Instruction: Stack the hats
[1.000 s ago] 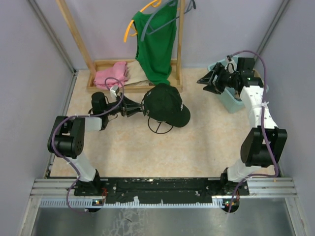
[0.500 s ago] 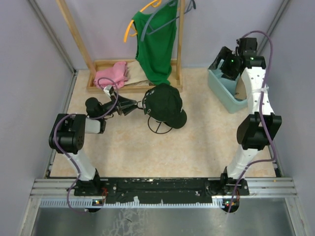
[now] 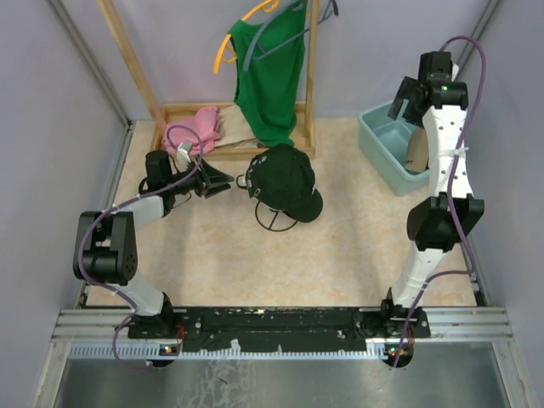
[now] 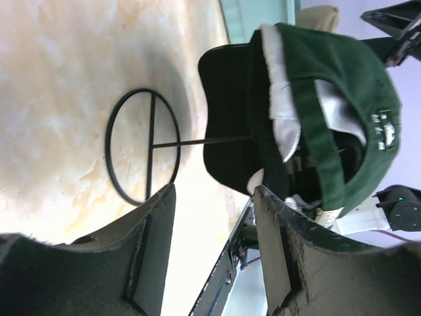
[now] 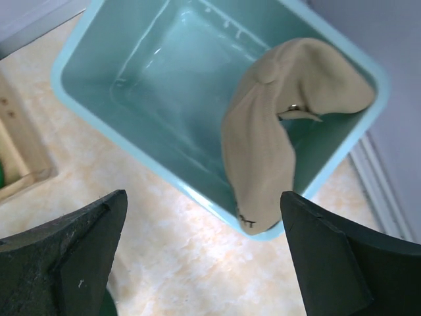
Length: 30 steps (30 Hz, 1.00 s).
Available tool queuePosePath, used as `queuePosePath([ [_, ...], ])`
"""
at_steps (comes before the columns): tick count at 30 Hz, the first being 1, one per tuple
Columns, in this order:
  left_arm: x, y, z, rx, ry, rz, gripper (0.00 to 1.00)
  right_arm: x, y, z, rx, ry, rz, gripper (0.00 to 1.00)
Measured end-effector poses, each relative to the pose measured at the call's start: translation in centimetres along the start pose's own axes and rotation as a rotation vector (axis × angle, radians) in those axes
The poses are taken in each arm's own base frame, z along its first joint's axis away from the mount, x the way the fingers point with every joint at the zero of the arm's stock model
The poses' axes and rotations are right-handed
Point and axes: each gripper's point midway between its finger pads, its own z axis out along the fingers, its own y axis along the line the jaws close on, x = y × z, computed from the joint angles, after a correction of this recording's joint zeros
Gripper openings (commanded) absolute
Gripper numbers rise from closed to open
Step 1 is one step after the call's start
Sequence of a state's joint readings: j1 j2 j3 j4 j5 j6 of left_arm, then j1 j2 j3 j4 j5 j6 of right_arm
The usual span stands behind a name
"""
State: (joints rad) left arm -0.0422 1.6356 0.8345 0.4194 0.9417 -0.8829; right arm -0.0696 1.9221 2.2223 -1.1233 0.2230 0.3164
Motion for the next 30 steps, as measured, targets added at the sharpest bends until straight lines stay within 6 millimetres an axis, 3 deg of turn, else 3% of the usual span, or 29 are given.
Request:
queuePosePath([
  [5, 1.3, 1.7, -0.2, -0.044, 0.030, -0.022, 0.57, -0.4, -1.9, 0.0, 0.100, -0.021, -0.039, 0.99],
  [12, 1.4, 2.6, -0.3, -0.058, 0.040, -0.032, 0.57, -1.0, -4.4, 0.8, 0.210, -0.031, -0.056, 0.99],
  [17, 0.9, 2.8, -0.6, -0.068, 0.034, -0.028, 0.56, -1.1, -5.4, 3.9, 0.261, 0.001, -0.054, 0.99],
  [21, 0.4, 2.9, -0.9, -0.077, 0.028, -0.028, 0.56, -0.4, -5.4, 7.5, 0.279, 0.042, -0.060, 0.96],
  [24, 0.3, 3.0, -1.0, -0.089, 0.032, -0.026, 0.53, 0.2, -5.3, 9.4, 0.286, 0.068, -0.067, 0.79],
  [25, 0.2, 3.0, -1.0, -0.095, 0.034, -0.025, 0.51, 0.6, -5.3, 9.9, 0.289, 0.080, -0.070, 0.68],
  [29, -0.7, 2.5, -1.1, -0.118, 0.033, 0.004, 0.46, 1.0, -5.2, 10.5, 0.286, 0.092, -0.078, 0.10],
  [30, -1.0, 2.2, -1.1, -0.122, 0.029, 0.011, 0.45, 1.0, -5.1, 10.5, 0.282, 0.089, -0.071, 0.04],
])
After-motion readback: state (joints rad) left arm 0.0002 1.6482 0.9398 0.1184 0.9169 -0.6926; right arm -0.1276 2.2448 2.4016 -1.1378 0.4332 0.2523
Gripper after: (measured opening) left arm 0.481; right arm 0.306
